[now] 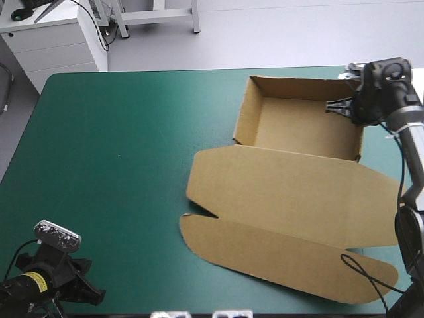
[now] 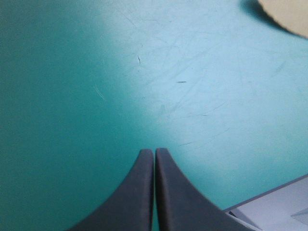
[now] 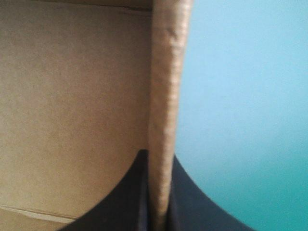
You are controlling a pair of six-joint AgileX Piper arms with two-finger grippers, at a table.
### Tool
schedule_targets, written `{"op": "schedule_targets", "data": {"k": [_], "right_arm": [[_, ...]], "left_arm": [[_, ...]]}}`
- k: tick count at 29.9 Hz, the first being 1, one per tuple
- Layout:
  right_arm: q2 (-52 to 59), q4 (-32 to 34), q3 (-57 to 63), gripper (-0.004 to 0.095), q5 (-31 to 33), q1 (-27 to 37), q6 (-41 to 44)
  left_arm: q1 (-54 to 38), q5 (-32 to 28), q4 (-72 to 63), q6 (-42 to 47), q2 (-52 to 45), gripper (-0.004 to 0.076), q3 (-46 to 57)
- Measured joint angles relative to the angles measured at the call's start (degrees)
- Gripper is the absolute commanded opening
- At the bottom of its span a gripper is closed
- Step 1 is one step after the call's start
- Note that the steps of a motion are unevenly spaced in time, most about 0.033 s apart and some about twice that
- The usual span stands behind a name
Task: Fold the box
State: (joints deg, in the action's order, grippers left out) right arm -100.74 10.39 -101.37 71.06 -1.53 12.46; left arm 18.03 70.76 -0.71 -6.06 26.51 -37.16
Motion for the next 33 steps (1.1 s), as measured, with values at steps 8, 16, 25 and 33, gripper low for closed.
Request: {"op": "schedule_targets", "data": {"k": [8, 16, 25, 33], "right_arm": [[0.56, 0.41, 0.0, -0.0017, 0.25, 18.59, -5.22], [-1.84, 1.84, 0.0, 0.0254, 0.39, 27.59, -5.37], [-3.28, 0.83, -0.02, 0.0472, 0.34, 27.79, -6.58], [-0.85, -0.37, -0.02, 0.0472, 0.28, 27.79, -7.48]], "left_arm": [[0.0, 0.0, -0.05, 0.0, 0.0, -0.0008, 0.0], [0.0, 0.0, -0.05, 0.0, 0.0, -0.0008, 0.0], [0.0, 0.06, -0.26, 0.0, 0.0, -0.0008, 0.0], [0.0, 0.06, -0.21, 0.0, 0.0, -0.0008, 0.0]]}}
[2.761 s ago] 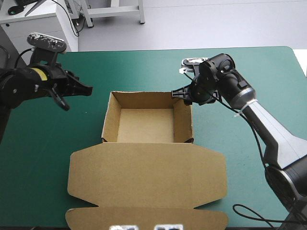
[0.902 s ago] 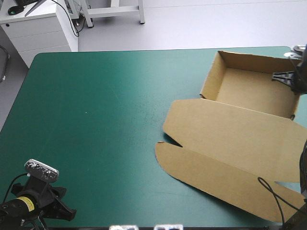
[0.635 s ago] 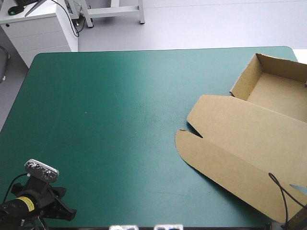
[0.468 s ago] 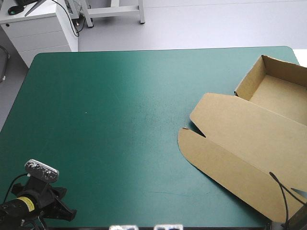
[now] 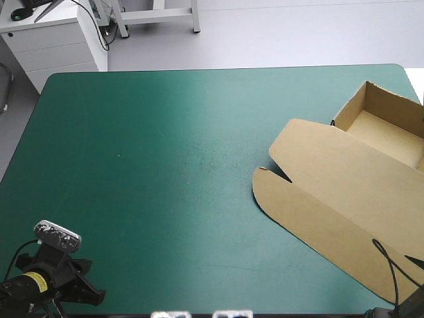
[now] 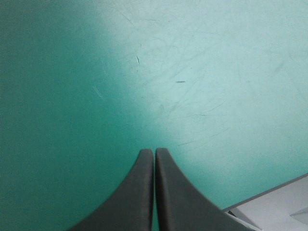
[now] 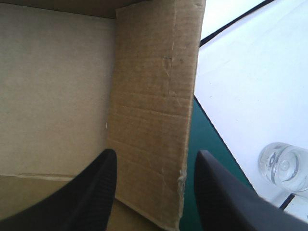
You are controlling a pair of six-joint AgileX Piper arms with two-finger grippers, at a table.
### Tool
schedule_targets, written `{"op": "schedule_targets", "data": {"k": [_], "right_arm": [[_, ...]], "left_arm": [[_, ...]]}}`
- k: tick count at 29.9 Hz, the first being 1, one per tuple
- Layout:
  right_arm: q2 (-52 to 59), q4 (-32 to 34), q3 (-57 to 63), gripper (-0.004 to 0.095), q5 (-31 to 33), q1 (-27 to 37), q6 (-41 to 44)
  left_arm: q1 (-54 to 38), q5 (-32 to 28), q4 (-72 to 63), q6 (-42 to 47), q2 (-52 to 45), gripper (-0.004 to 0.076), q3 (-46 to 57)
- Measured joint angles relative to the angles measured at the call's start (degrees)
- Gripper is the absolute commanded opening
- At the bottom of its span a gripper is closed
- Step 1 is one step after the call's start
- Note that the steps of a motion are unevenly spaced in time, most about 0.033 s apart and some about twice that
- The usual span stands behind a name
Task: Fold the box
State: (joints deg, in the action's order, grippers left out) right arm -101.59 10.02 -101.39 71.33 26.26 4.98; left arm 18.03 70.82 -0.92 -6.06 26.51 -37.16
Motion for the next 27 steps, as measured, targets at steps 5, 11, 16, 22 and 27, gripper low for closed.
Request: {"op": "schedule_targets", "data": {"k": [5, 11, 16, 22, 27], "right_arm": [[6.1, -5.1, 0.0, 0.0472, 0.05, 0.11, -0.8], [17.21, -19.16, 6.07, 0.0294, 0.12, -0.96, -6.78], [28.44, -19.7, 16.38, 0.0051, 0.12, -7.21, -8.92], [41.69, -20.01, 30.57, -0.0019, 0.45, -15.54, -11.08], [52.96, -20.26, 41.7, -0.0019, -0.45, -17.72, -12.23]], "left_arm": [[0.0, -0.13, 0.0, 0.74, 0.0, -0.0008, 0.0], [0.0, -2.24, 0.17, 1.74, -0.12, -0.0008, 0.0], [0.0, -4.69, 0.17, 1.74, -1.95, -0.0008, 0.0], [0.0, -5.5, 0.19, -0.34, -6.05, -0.0008, 1.51], [0.0, -6.41, -0.02, -0.85, -9.52, -0.0008, 4.16]]}}
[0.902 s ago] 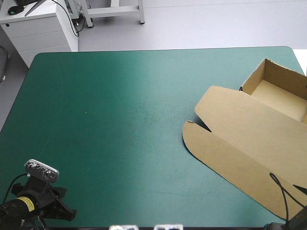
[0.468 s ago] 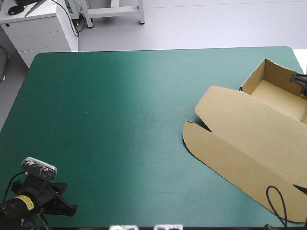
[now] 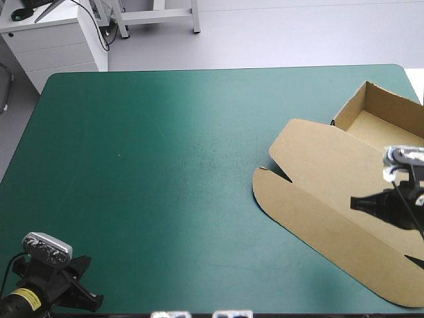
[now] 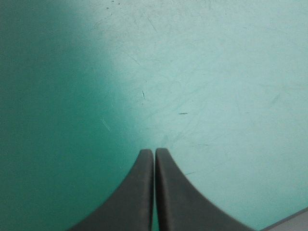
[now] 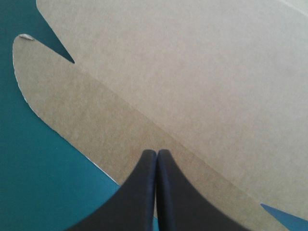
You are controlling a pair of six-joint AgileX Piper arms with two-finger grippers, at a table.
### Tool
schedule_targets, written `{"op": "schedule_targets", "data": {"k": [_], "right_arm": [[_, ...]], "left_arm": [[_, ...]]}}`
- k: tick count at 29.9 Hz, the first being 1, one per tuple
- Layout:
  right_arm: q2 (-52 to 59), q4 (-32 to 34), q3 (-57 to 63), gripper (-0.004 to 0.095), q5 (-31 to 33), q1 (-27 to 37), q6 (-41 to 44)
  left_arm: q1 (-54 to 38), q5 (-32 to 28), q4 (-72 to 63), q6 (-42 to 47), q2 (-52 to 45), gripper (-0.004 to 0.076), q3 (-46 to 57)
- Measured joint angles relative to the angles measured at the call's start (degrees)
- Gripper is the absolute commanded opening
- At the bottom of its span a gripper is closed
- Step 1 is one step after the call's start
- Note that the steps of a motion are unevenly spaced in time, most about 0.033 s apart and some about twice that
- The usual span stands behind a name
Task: Fold the box
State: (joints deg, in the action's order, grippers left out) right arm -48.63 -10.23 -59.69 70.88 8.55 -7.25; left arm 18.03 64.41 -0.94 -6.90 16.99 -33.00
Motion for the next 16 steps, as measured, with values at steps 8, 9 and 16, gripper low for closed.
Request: {"op": "schedule_targets", "data": {"k": [8, 9, 16], "right_arm": [[14.53, -0.95, 15.62, -0.0019, -3.48, -0.06, -2.94], [15.85, -1.44, 17.52, -0.0019, -4.05, -0.06, -4.18], [21.98, -6.78, 26.03, -0.0019, -8.06, -0.06, -9.36]], "left_arm": [[0.0, -3.2, 0.0, -3.04, -1.54, -0.0008, 2.05], [0.0, -3.54, -0.07, -3.2, -1.56, -0.0008, 2.39], [0.0, -3.94, -0.2, -3.4, -1.61, -0.0008, 4.69]]}}
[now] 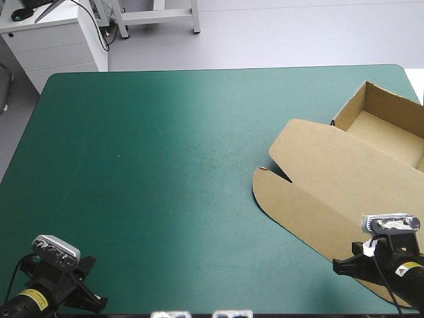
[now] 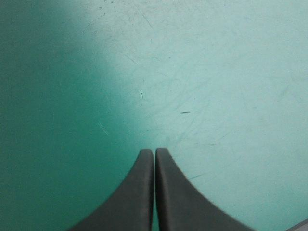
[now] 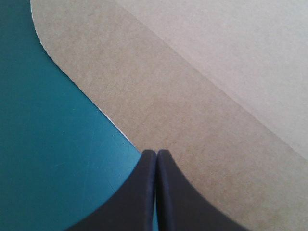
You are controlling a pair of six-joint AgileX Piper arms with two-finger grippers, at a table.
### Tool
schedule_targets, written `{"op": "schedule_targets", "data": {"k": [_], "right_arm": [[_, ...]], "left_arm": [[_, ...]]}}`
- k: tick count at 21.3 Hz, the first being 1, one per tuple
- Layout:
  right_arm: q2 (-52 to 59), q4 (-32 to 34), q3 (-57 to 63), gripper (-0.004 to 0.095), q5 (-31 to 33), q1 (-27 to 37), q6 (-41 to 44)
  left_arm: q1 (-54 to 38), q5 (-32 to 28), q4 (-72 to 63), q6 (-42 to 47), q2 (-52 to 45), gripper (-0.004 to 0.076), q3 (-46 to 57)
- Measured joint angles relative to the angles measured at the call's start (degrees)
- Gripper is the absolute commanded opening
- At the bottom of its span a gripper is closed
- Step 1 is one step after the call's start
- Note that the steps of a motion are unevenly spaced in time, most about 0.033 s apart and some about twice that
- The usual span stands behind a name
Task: Fold the box
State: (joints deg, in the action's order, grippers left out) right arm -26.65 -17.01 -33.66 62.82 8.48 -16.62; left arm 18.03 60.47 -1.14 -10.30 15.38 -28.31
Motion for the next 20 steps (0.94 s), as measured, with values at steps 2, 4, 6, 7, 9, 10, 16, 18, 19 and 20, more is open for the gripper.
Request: {"op": "schedule_targets", "data": {"k": [2, 4, 6, 7, 9, 10, 16, 18, 19, 20], "right_arm": [[0.85, -0.37, 1.29, -0.0019, -0.56, 0.0, -0.72], [1.1, -0.32, 2.03, -0.0019, -0.93, 0.0, -0.92], [1.12, -0.32, 3.07, -0.0019, -1.76, 0.0, -1.04], [1.12, -0.32, 4.26, -0.0019, -2.44, 0.0, -1.12], [1.12, -0.32, 5.24, -0.0019, -2.56, 0.0, -1.18], [1.12, -0.32, 5.31, -0.0019, -2.56, 0.0, -1.18], [1.12, -0.32, 5.32, -0.0019, -2.45, 0.0, -0.75], [1.12, -0.32, 5.32, -0.0019, -2.39, 0.0, -0.71], [1.12, -0.32, 5.32, -0.0019, -2.39, 0.0, -0.76], [1.12, -0.32, 5.32, -0.0019, -2.39, 0.0, -0.76]], "left_arm": [[0.0, 0.0, 0.0, 0.0, 0.0, -0.0008, 0.0], [0.0, 0.0, 0.0, 0.0, 0.0, -0.0008, 0.0], [0.0, 0.0, 0.0, 0.0, 0.0, -0.0008, 0.0], [0.0, 0.0, 0.0, 0.51, 0.0, -0.0008, 0.0], [0.0, 0.0, 0.0, 0.92, 0.0, -0.0008, 0.0], [0.0, 0.0, 0.05, 1.05, 0.0, -0.0008, 0.0], [0.0, 0.06, 0.17, 1.07, 0.0, -0.0008, 0.0], [0.0, 0.06, 0.17, 1.07, 0.0, -0.0008, 0.0], [0.0, 0.06, 0.17, 1.07, 0.0, -0.0008, 0.0], [0.0, 0.06, 0.17, 1.07, 0.0, -0.0008, 0.0]]}}
